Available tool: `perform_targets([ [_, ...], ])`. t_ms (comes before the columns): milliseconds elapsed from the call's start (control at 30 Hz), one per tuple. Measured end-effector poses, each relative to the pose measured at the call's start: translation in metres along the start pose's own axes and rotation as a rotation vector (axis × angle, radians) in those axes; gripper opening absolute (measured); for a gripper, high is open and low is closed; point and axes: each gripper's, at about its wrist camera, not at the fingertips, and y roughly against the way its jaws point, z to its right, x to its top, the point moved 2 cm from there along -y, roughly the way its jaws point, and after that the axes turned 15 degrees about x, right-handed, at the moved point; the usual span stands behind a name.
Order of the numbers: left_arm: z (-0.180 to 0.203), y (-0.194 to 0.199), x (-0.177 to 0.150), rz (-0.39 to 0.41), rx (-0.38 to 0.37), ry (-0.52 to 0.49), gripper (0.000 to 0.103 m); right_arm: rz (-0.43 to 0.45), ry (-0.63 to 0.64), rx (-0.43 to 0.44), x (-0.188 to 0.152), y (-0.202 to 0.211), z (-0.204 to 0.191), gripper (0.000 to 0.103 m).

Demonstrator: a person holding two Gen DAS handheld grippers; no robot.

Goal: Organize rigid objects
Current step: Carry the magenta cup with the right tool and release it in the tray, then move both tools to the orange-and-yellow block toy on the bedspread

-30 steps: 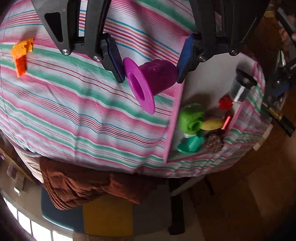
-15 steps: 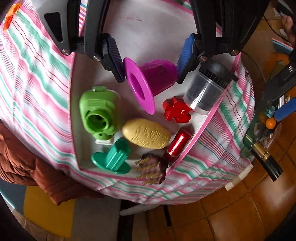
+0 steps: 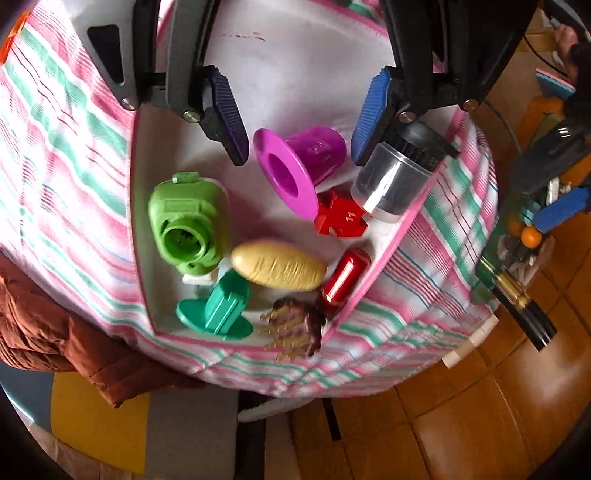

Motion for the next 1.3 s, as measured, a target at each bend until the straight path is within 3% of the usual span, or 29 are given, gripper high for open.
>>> perform_targets([
  [300, 0.009, 0.009, 0.0, 0.025, -0.013, -0.025, 0.088, 0.11, -0.031, -0.031, -0.009, 0.055, 0.011, 0.058],
  [833, 0.046, 0.025, 0.006, 0.074, -0.059, -0.114, 0.088, 0.199, -0.199, -0.297, -0.051, 0.157, 0.107, 0.058],
  [1167, 0.077, 0.033, 0.012, 0.092, -0.105, -0.176, 0.088, 0.313, -0.46, -0.526, -0.11, 0.239, 0.203, 0.058],
  [1300, 0.091, 0.036, 0.013, 0.094, -0.123, -0.197, 0.088, 0.396, -0.615, -0.555, -0.146, 0.258, 0.236, 0.058],
])
